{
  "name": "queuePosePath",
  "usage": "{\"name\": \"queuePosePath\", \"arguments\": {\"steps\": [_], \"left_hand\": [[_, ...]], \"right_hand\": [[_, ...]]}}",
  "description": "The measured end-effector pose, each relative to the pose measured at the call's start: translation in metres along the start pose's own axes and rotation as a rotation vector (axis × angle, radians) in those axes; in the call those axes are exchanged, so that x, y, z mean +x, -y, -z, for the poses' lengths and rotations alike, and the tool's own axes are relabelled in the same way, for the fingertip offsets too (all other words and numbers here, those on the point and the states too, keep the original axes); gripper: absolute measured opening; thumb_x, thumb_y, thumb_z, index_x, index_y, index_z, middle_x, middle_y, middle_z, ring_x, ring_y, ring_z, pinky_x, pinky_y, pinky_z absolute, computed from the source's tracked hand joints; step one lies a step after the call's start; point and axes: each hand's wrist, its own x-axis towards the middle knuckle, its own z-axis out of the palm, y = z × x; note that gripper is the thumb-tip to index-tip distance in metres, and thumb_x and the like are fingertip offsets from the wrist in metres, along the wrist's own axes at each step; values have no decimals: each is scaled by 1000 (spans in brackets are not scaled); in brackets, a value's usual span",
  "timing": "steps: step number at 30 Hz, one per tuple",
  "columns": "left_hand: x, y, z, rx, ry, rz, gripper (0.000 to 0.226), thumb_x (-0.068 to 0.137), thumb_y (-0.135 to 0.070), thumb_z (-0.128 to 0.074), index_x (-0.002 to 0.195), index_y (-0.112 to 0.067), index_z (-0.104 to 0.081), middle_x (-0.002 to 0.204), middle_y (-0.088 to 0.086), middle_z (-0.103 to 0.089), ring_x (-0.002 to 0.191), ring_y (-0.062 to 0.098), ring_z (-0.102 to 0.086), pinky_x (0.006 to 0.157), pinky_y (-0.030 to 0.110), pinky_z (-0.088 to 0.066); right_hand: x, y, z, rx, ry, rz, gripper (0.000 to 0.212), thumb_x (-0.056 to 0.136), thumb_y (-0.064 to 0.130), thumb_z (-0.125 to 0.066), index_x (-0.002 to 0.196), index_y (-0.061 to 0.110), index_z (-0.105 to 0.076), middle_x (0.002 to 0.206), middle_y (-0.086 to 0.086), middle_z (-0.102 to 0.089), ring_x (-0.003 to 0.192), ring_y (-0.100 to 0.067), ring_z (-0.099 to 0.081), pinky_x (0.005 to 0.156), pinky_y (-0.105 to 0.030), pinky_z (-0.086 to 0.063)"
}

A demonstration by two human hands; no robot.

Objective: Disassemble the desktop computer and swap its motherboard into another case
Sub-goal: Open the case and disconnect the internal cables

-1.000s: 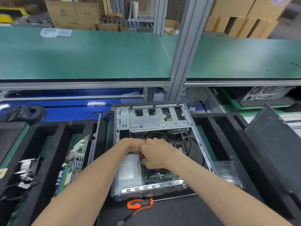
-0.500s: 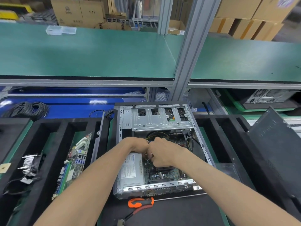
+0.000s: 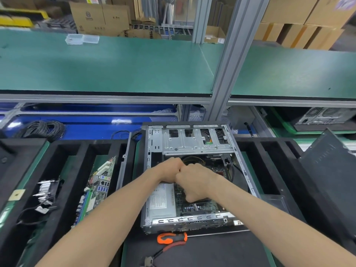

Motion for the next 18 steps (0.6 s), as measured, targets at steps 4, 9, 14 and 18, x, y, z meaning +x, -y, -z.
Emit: {"name": "queuePosePath", "arguments": {"steps": [4,9,14,18], "left_hand": [[-6,9,-2,-38,-50,-14,26,93,-5,-59,116,6,-63,111,23,-66,82,19,-50,62,19,-41],[-12,11,-3,-67,-54,-12,27,90,-7,-63,115,2,-64,118,23,-65,86,20,-51,77,30,-42],[-30,0,-10,-60,-22,-24,33,93,-6,-62,125,1,-61,115,16,-64,76,15,-55,66,15,-42],[-48,-16,-17,-23,-55,-50,35,96,-2,-57,131,4,-56,133,27,-57,83,16,-44,52,3,-34]], "right_hand": [[-7,-2,-26,115,-324,-43,12,85,26,-45,86,15,-46,100,-6,-49,86,-19,-38,83,-39,-37],[-8,3,-36,186,-541,-129,18,85,26,-51,92,17,-36,99,-2,-40,88,-19,-30,79,-40,-34],[-9,6,-33,208,-572,-193,24,77,30,-43,92,20,-28,97,2,-29,85,-20,-28,75,-38,-35],[-9,1,-29,238,-513,-153,29,74,29,-42,98,21,-29,100,1,-30,87,-21,-29,79,-40,-38]]}}
